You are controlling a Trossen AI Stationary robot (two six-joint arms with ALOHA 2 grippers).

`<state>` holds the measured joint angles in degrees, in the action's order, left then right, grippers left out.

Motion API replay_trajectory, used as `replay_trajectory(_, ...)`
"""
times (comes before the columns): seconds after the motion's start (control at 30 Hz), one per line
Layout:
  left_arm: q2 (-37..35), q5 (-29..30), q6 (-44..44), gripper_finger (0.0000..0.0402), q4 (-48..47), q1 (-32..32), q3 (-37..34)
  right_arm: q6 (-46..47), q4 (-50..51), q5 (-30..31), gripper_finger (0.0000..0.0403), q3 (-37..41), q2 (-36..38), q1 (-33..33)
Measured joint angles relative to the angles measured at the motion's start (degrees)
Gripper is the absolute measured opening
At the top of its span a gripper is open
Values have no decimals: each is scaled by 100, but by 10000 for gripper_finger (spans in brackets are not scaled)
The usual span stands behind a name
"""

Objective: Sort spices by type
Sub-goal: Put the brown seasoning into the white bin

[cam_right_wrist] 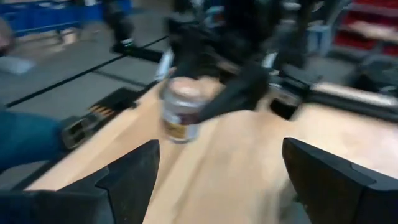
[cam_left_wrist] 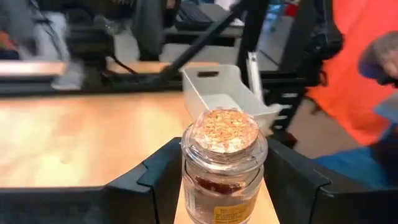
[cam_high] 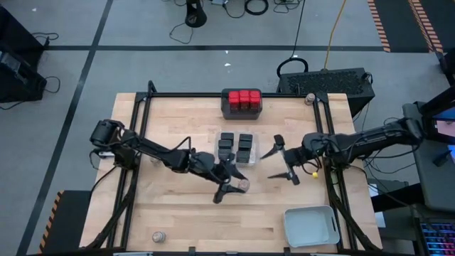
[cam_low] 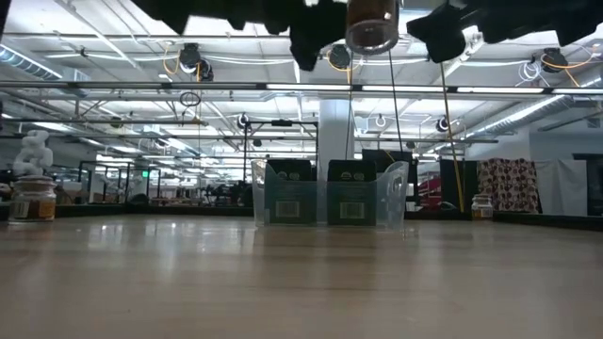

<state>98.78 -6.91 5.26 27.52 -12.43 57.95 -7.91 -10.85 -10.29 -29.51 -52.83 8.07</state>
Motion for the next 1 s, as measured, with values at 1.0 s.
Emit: replay_trajectory(1.0,1665,-2847,1246,197,655,704,1120,-431,1461,-376,320,-1758,-2235,781)
